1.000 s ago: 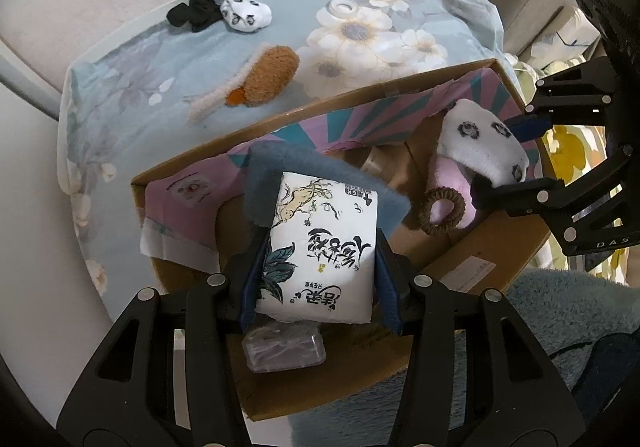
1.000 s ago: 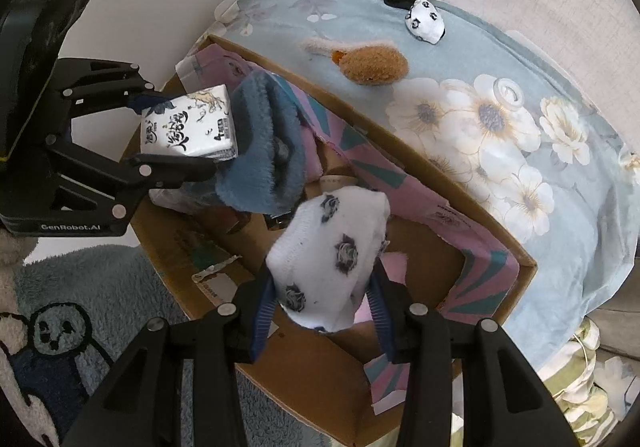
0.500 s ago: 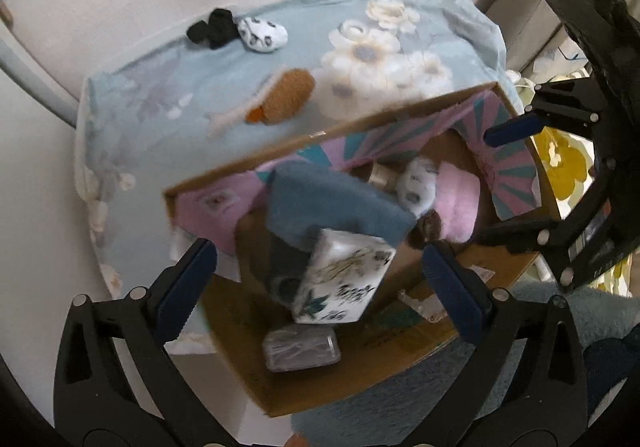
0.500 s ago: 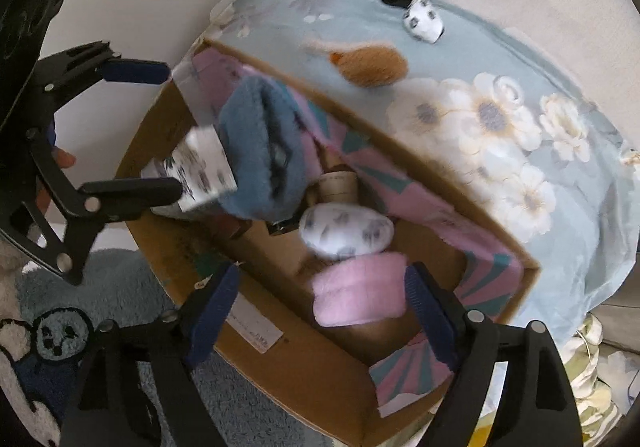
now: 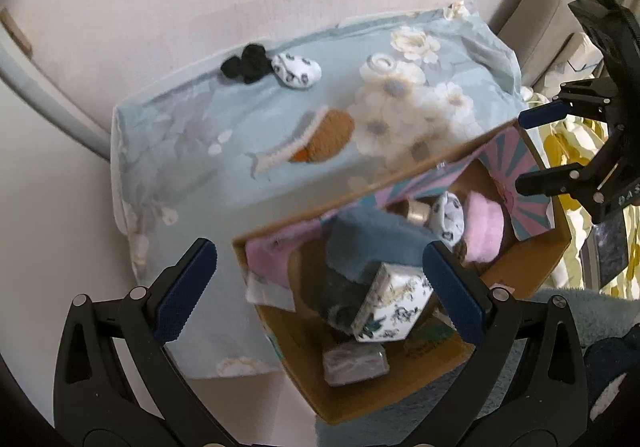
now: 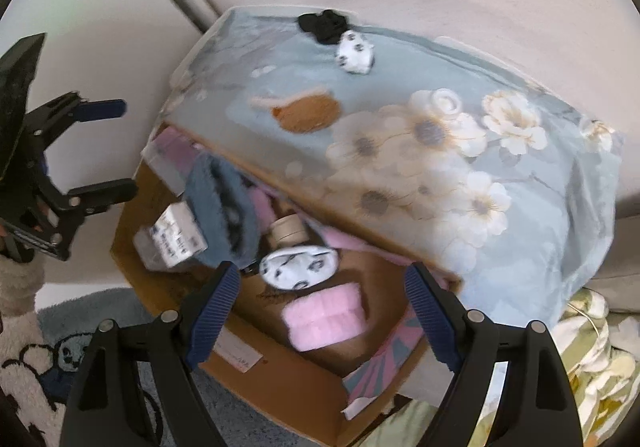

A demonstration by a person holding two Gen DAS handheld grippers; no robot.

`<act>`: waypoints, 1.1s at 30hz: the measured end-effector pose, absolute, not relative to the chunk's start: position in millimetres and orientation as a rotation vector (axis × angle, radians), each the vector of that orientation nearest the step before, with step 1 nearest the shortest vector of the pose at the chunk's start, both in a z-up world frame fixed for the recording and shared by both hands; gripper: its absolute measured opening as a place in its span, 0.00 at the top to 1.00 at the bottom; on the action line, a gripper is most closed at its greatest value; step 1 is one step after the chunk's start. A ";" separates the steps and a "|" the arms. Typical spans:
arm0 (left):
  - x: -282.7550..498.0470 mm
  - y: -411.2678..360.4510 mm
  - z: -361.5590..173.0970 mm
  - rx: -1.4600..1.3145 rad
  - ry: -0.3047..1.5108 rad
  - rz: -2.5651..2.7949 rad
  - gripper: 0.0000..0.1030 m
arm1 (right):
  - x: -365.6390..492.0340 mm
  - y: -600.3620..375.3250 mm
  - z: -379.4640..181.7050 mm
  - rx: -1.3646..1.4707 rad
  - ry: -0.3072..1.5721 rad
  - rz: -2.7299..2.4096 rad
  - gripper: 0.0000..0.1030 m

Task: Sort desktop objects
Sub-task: 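Open both tools to drop the tissue pack and white sock into the box, then move both tools back toward the brown scrunchie and clear plastic ring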

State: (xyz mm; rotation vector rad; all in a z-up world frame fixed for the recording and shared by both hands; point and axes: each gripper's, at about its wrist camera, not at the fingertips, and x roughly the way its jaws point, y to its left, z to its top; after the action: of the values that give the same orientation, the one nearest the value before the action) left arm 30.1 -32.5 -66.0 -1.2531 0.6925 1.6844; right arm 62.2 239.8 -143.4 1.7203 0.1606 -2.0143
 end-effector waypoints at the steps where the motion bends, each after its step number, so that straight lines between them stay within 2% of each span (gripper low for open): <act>1: 27.2 -30.9 -63.8 -1.244 0.699 1.684 0.00 | 59.7 241.3 -141.9 1.718 0.156 -2.021 0.20; 9: -0.9 -1.3 -48.5 -1.168 0.773 1.629 0.00 | 20.2 255.2 -125.7 1.732 0.188 -2.093 0.20; 16: -11.3 45.7 -62.5 -1.117 0.913 1.495 0.00 | -24.0 264.1 -131.0 1.766 0.198 -2.128 0.20; 24: -29.1 92.4 -115.6 -1.166 0.985 1.352 0.00 | -81.6 263.0 -179.4 1.849 0.196 -2.109 0.20; 33: -21.4 110.7 -175.0 -1.228 1.056 1.238 0.00 | -119.5 253.1 -242.0 1.930 0.137 -2.094 0.20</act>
State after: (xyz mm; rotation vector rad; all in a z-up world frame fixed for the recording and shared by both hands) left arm -21.4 110.7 -175.0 -1.2277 1.0561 1.2383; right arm -119.5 253.1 -242.0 1.9299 0.1368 -2.0936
